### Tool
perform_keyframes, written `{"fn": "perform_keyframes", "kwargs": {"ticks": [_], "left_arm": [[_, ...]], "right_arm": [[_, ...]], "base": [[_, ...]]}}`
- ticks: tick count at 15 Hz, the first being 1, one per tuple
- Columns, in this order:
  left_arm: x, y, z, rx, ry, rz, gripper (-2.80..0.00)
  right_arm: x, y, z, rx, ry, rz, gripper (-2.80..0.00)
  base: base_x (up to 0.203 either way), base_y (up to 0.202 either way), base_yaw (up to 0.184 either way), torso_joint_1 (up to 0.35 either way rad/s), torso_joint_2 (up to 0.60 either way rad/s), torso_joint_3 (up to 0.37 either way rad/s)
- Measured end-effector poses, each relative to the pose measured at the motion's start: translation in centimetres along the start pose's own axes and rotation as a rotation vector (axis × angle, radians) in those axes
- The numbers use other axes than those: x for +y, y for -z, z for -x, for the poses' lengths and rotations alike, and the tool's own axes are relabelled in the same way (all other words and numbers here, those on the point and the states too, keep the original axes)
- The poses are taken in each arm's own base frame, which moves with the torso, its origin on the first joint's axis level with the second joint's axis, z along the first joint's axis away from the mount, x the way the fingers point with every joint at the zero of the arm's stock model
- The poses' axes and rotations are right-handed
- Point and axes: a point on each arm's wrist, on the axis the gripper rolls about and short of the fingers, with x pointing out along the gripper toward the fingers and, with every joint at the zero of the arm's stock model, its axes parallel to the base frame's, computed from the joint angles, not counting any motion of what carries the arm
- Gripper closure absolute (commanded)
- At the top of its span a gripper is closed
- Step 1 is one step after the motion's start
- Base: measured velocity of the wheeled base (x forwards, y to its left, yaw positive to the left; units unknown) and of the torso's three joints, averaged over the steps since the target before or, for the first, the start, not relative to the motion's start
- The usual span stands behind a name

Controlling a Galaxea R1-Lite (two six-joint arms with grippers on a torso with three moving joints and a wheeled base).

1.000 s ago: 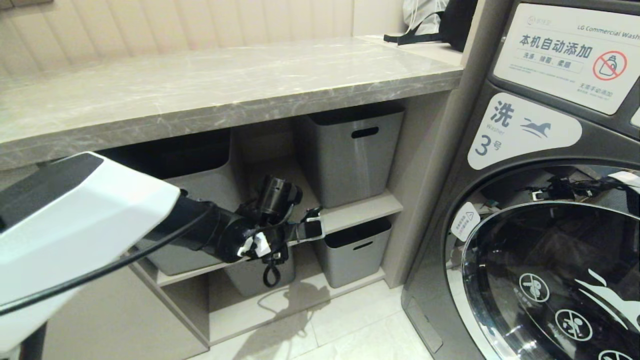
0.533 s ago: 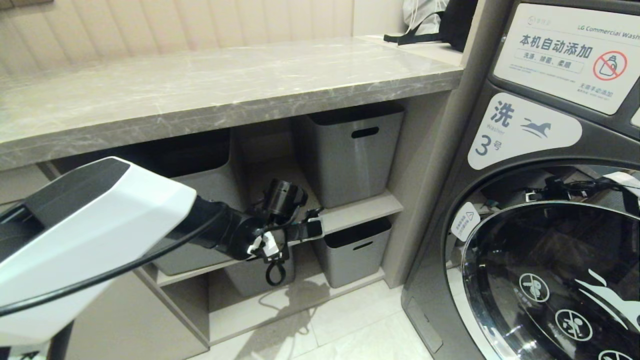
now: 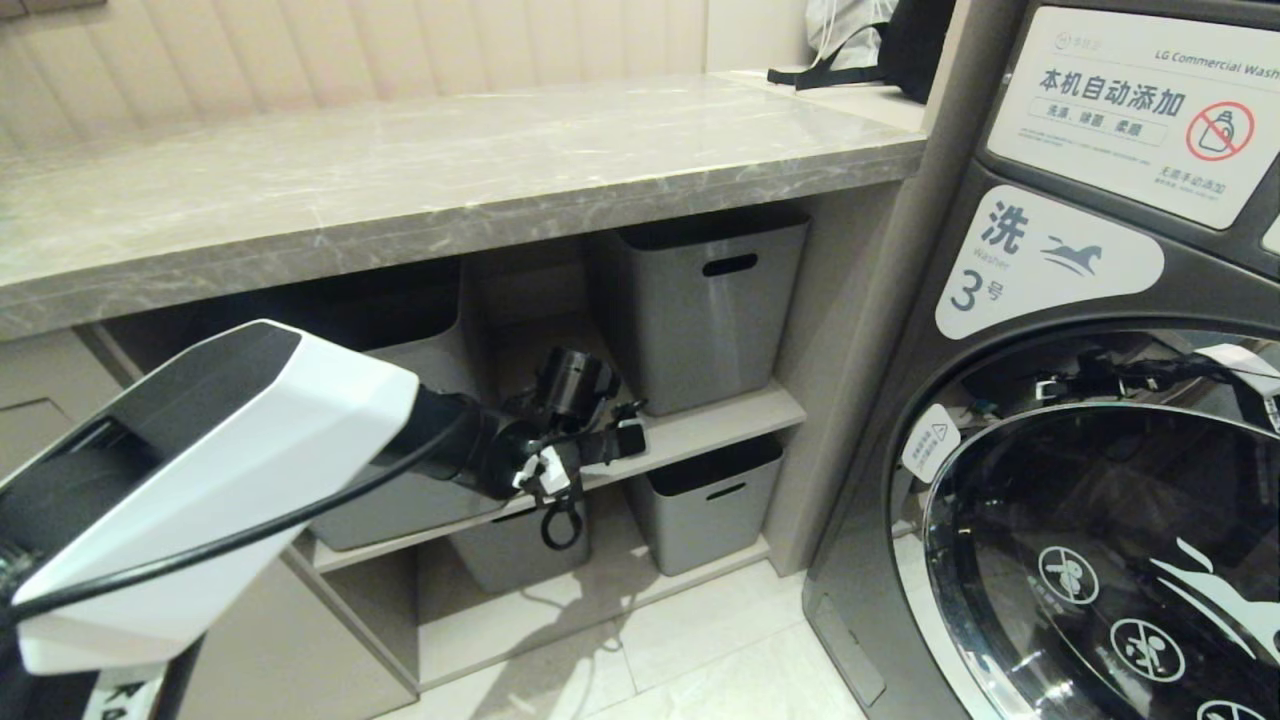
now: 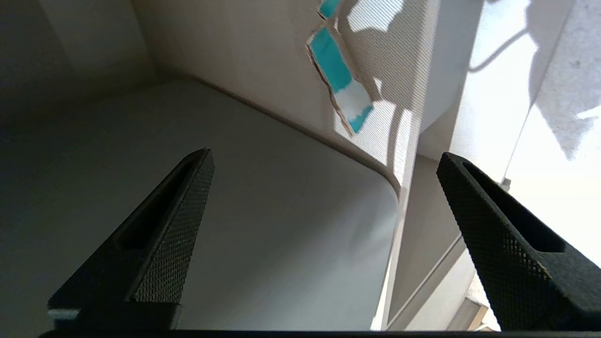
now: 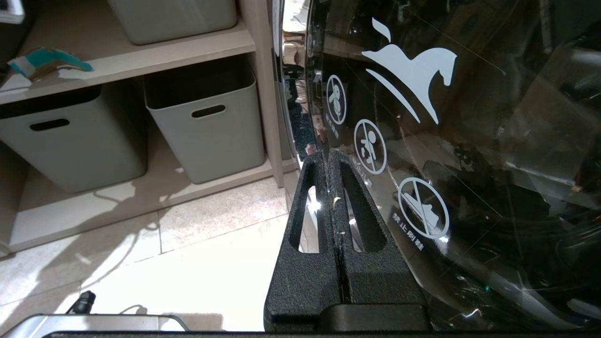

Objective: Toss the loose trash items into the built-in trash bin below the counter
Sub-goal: Pick up the garbage

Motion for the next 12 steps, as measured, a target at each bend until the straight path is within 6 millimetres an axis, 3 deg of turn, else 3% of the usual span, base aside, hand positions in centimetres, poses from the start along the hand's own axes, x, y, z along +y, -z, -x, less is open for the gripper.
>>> {"fn": "perform_keyframes", "kwargs": {"ticks": [12], "left_arm": [[-0.5, -1.3, -3.7, 0.010, -0.006, 0.014, -2.80]], "right_arm": [[0.0, 0.0, 0.0, 0.000, 0.000, 0.000, 0.00]], "base": [[0.000, 0.000, 0.000, 0.000, 0.00, 0.000]]}}
